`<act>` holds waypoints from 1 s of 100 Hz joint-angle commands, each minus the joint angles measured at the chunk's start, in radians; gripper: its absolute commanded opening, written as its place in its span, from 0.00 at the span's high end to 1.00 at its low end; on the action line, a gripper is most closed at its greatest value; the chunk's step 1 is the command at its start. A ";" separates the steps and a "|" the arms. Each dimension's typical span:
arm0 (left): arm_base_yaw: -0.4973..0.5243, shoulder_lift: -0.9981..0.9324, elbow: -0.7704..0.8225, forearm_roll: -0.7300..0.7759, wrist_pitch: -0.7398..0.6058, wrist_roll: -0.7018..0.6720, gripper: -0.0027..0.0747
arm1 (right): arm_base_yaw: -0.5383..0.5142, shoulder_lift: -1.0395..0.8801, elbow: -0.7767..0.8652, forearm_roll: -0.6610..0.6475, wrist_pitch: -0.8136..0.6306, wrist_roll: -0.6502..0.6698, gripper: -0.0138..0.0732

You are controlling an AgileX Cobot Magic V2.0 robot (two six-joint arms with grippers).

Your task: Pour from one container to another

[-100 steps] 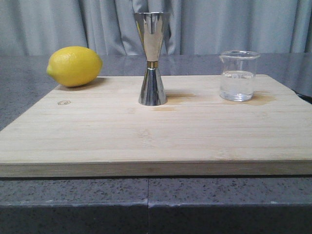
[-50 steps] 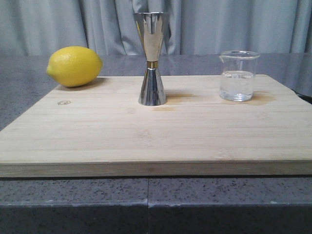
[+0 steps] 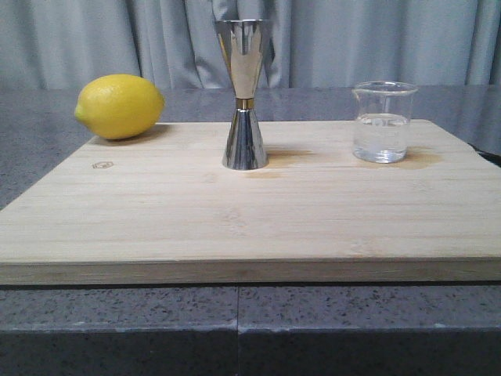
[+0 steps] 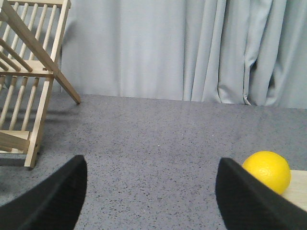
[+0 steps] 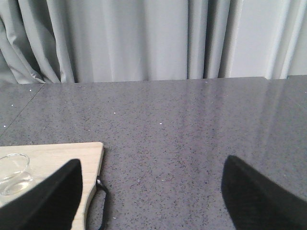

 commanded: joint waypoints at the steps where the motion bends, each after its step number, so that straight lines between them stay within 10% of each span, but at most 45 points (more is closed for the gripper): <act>1: 0.000 0.016 -0.034 -0.017 -0.075 -0.013 0.31 | -0.004 0.021 -0.035 0.010 -0.082 -0.008 0.22; 54: 0.000 0.262 -0.296 -0.057 0.364 0.150 0.37 | -0.004 0.258 -0.198 0.010 0.123 -0.033 0.22; 100: 0.000 0.625 -0.428 -0.656 0.526 0.703 0.37 | -0.004 0.330 -0.198 0.010 0.123 -0.034 0.22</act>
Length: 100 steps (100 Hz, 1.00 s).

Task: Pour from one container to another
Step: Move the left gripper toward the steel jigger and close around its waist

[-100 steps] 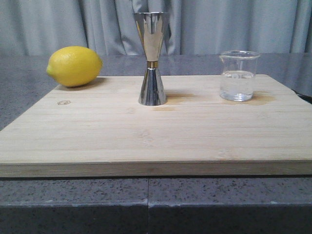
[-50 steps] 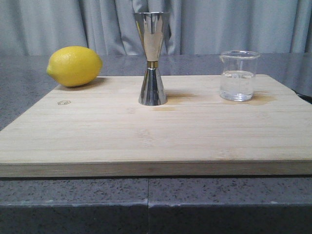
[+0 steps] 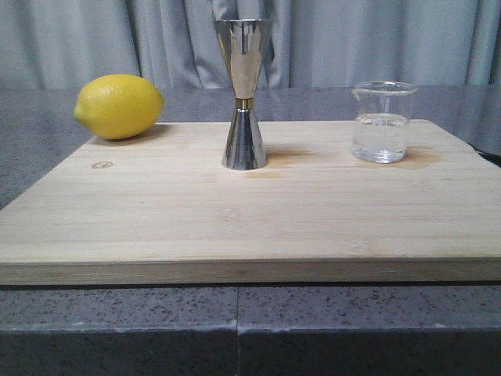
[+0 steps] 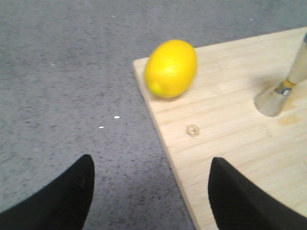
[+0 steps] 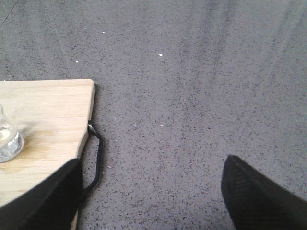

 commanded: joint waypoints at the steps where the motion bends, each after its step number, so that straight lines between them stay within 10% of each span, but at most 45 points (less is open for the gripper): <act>1: 0.000 0.069 -0.056 -0.153 0.001 0.137 0.37 | -0.004 0.010 -0.034 0.000 -0.068 -0.009 0.22; 49: 0.000 0.349 -0.020 -0.793 0.126 0.933 0.37 | -0.004 0.010 -0.034 0.000 -0.069 -0.009 0.22; 100: -0.043 0.537 0.085 -1.100 0.259 1.387 0.37 | -0.004 0.010 -0.034 0.000 -0.072 -0.009 0.22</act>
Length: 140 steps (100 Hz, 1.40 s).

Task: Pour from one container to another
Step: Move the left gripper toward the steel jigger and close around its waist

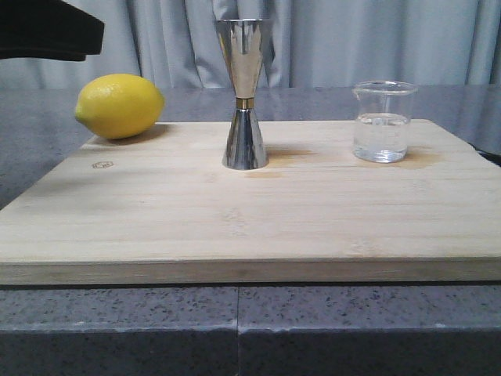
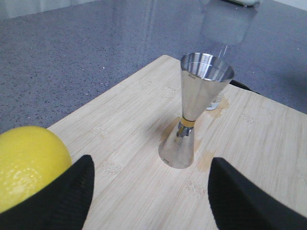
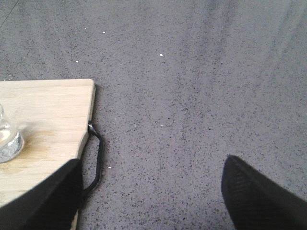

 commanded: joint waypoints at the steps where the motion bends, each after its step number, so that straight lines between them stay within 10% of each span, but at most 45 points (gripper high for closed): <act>1: -0.029 0.009 -0.018 -0.111 0.066 0.074 0.37 | -0.004 0.010 -0.034 -0.005 -0.072 -0.007 0.22; 79: -0.204 0.292 -0.022 -0.292 0.206 0.477 0.28 | -0.004 0.010 -0.034 -0.005 -0.094 -0.007 0.22; 140: -0.303 0.371 -0.184 -0.292 0.204 0.477 0.23 | -0.004 0.010 -0.034 -0.005 -0.094 -0.007 0.22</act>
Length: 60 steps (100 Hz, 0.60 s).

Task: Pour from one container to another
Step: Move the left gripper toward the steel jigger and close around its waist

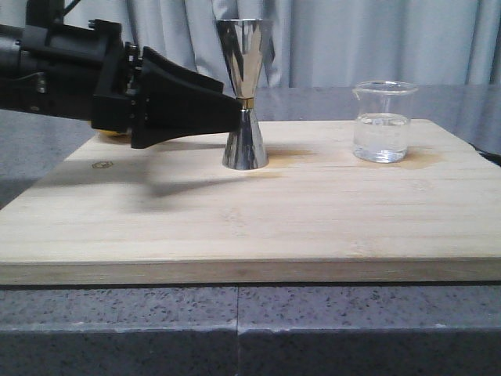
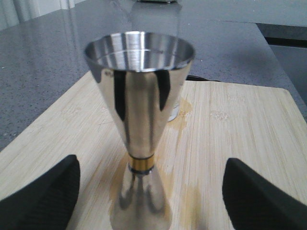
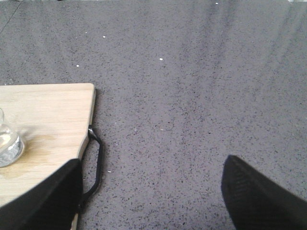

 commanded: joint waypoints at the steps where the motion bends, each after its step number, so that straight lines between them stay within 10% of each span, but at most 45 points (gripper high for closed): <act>1: -0.024 -0.009 -0.050 -0.079 0.115 -0.007 0.23 | -0.004 0.010 -0.034 -0.005 -0.082 -0.007 0.22; 60: -0.089 0.042 -0.141 -0.079 0.115 -0.037 0.23 | -0.004 0.010 -0.034 -0.005 -0.082 -0.007 0.22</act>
